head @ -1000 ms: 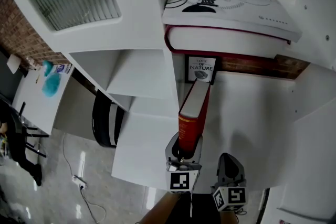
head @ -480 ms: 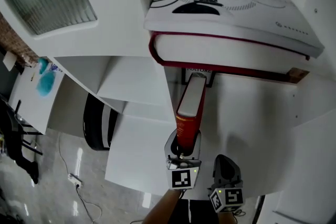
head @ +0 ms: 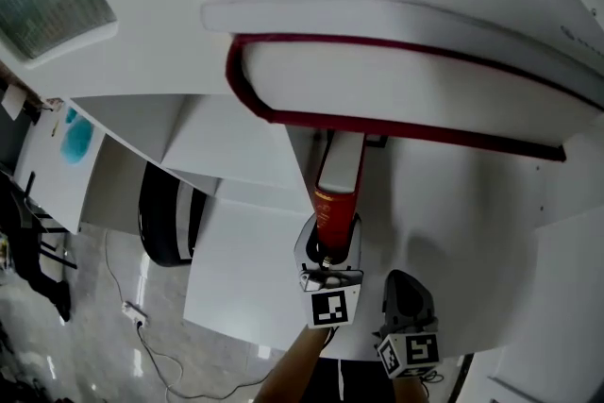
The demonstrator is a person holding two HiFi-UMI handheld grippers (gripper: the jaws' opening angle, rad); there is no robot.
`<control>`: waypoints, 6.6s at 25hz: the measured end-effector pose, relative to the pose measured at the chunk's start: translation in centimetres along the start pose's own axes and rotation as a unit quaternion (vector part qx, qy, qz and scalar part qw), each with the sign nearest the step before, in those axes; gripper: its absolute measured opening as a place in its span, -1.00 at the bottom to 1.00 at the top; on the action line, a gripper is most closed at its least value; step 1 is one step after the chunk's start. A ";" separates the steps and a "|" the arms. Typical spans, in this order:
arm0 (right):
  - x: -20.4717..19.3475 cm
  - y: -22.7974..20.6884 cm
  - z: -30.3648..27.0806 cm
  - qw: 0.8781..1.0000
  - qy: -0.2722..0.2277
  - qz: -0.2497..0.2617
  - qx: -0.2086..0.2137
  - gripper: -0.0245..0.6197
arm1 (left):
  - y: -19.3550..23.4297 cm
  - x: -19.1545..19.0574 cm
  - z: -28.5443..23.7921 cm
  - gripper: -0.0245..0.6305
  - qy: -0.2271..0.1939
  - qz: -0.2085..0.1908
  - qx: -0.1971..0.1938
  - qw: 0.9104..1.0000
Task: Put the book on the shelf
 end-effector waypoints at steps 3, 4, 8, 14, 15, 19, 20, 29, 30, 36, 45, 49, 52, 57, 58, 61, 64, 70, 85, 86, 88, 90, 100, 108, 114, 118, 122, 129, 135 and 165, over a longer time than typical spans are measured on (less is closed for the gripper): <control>-0.1 0.1 -0.6 1.000 0.006 0.001 -0.001 -0.88 | 0.0 -0.3 -0.6 -0.17 0.000 -0.013 -0.001 1.000; -0.1 0.1 -0.8 1.000 0.007 0.002 -0.001 -0.88 | 0.1 -0.5 -0.8 -0.17 0.000 -0.016 0.000 1.000; -0.4 0.2 -1.4 1.000 0.009 0.001 0.007 -0.88 | 0.4 -0.8 -1.3 -0.17 -0.007 -0.009 0.014 1.000; -0.9 0.2 -1.7 1.000 0.012 -0.007 0.007 -0.88 | 0.5 -1.0 -2.1 -0.17 0.006 -0.077 0.002 0.997; -1.1 0.3 -1.8 1.000 0.013 -0.008 0.009 -0.88 | 0.4 -1.1 -2.0 -0.17 0.010 -0.086 0.001 0.996; -1.1 0.3 -1.8 1.000 0.015 -0.003 0.014 -0.88 | 0.2 -1.6 -1.6 -0.17 0.015 -0.080 0.011 0.997; -1.1 0.4 -1.8 1.000 0.015 -0.001 0.018 -0.88 | 0.2 -1.7 -1.5 -0.17 0.015 -0.073 0.016 0.997; -0.8 0.4 -1.5 1.000 0.012 -0.008 0.020 -0.88 | 0.4 -3.1 -0.6 -0.17 0.038 -0.045 0.037 0.998; -0.8 0.4 -1.4 1.000 0.012 -0.008 0.020 -0.88 | 0.3 -3.2 -0.7 -0.17 0.041 -0.044 0.038 0.997; -0.6 0.1 -1.4 1.000 0.010 -0.010 0.023 -0.88 | 0.6 -4.2 -0.8 -0.17 0.060 -0.032 0.059 0.996; -0.7 -0.4 -1.6 1.000 0.011 -0.016 0.019 -0.88 | 0.8 -4.8 -1.9 -0.17 0.090 -0.023 0.065 0.994; -0.9 -0.6 -1.7 1.000 0.011 -0.011 0.025 -0.88 | 0.9 -4.6 -2.8 -0.17 0.104 -0.012 0.067 0.992; -0.9 -0.7 -1.9 0.999 0.012 -0.006 0.031 -0.88 | 1.2 -4.7 -3.5 -0.17 0.109 -0.003 0.068 0.992; -0.8 -1.1 -2.1 0.999 0.014 -0.009 0.027 -0.88 | 1.3 -4.7 -4.2 -0.17 0.114 -0.004 0.065 0.991; -0.8 -1.1 -2.1 0.999 0.014 -0.008 0.028 -0.88 | 1.3 -4.7 -4.3 -0.17 0.114 -0.005 0.064 0.991; -0.8 -1.2 -2.3 0.999 0.015 -0.012 0.027 -0.88 | 1.2 -4.7 -4.7 -0.17 0.116 -0.004 0.061 0.991; -0.9 -1.6 -2.5 1.000 0.016 -0.016 0.021 -0.88 | 1.1 -4.8 -5.1 -0.17 0.117 -0.002 0.056 0.991; -0.7 -1.7 -3.0 1.000 0.017 -0.017 0.020 -0.88 | 1.1 -4.9 -5.7 -0.17 0.117 0.000 0.050 0.992; 2.5 -0.5 -4.2 0.999 -0.023 -0.002 0.039 -0.88 | 1.0 -5.3 -3.5 -0.14 0.134 0.034 0.042 0.990; 2.7 -0.3 -4.4 0.999 -0.026 0.001 0.040 -0.88 | 1.0 -5.2 -3.3 -0.14 0.134 0.033 0.042 0.990; 3.1 -0.1 -4.8 0.999 -0.030 0.003 0.045 -0.87 | 0.9 -5.2 -3.0 -0.14 0.135 0.027 0.041 0.990; 3.4 0.1 -5.1 0.998 -0.034 0.004 0.052 -0.87 | 0.8 -5.3 -2.8 -0.14 0.137 0.017 0.040 0.990; 5.1 1.9 -7.4 0.989 -0.006 0.070 0.130 -0.87 | 0.7 -6.2 -2.3 -0.14 0.157 -0.009 0.030 0.987; 5.6 3.4 -9.5 0.969 0.032 0.152 0.191 -0.88 | 0.5 -6.3 -1.8 -0.14 0.164 -0.020 0.026 0.986; 5.8 3.9 -10.6 0.962 0.041 0.175 0.205 -0.88 | 0.2 -6.4 -1.4 -0.14 0.168 -0.028 0.019 0.985; 5.9 3.9 -11.0 0.963 0.040 0.178 0.197 -0.88 | 0.2 -6.4 -1.0 -0.14 0.170 -0.028 0.020 0.985; 6.1 3.8 -11.4 0.965 0.038 0.174 0.193 -0.88 | 0.2 -6.5 -0.3 -0.14 0.172 -0.034 0.019 0.984; 6.1 4.1 -11.9 0.965 0.037 0.173 0.193 -0.87 | -0.1 -6.5 1.9 -0.14 0.176 -0.027 0.027 0.984; 5.9 4.0 -11.9 0.967 0.037 0.157 0.195 -0.87 | -1.0 -5.6 2.4 -0.17 0.164 -0.045 0.019 0.985; 4.5 -1.0 -9.7 0.992 0.014 0.057 0.112 -0.88 | 0.5 -5.7 0.2 -0.44 0.161 -0.011 0.040 0.986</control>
Point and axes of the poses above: the fingertips, and each gripper's own axes: z backward along the fingers, y to its left, x out of its top, the point moved 4 cm from there along z, backward along the fingers, and after that the axes turned 2 degrees about -x, right-handed, at the moved point
